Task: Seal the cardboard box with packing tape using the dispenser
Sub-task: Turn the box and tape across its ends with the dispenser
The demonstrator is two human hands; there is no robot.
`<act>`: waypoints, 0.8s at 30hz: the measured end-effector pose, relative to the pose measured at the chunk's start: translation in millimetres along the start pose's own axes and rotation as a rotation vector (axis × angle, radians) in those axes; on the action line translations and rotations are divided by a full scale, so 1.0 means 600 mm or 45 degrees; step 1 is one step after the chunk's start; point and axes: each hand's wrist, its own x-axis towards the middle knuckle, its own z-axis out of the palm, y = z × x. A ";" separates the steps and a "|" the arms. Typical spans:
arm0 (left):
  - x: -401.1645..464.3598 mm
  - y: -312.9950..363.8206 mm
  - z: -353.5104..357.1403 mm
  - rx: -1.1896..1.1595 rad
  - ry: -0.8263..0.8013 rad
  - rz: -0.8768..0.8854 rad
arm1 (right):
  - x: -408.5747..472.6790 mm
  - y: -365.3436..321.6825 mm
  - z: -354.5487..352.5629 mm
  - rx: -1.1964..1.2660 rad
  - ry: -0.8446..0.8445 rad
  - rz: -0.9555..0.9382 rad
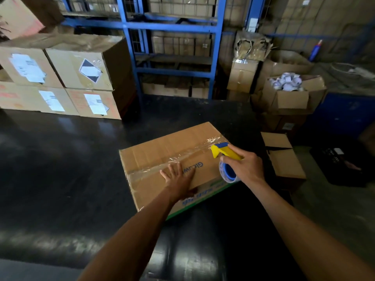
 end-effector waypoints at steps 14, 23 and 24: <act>-0.012 -0.182 -0.040 0.213 -0.162 0.306 | -0.007 -0.029 0.018 0.040 0.112 0.071; 0.038 0.167 -0.014 -0.382 -0.076 -0.081 | -0.006 -0.012 -0.022 0.231 0.188 0.147; 0.043 0.189 -0.011 -0.378 -0.055 -0.147 | -0.009 -0.008 -0.031 0.232 0.201 0.166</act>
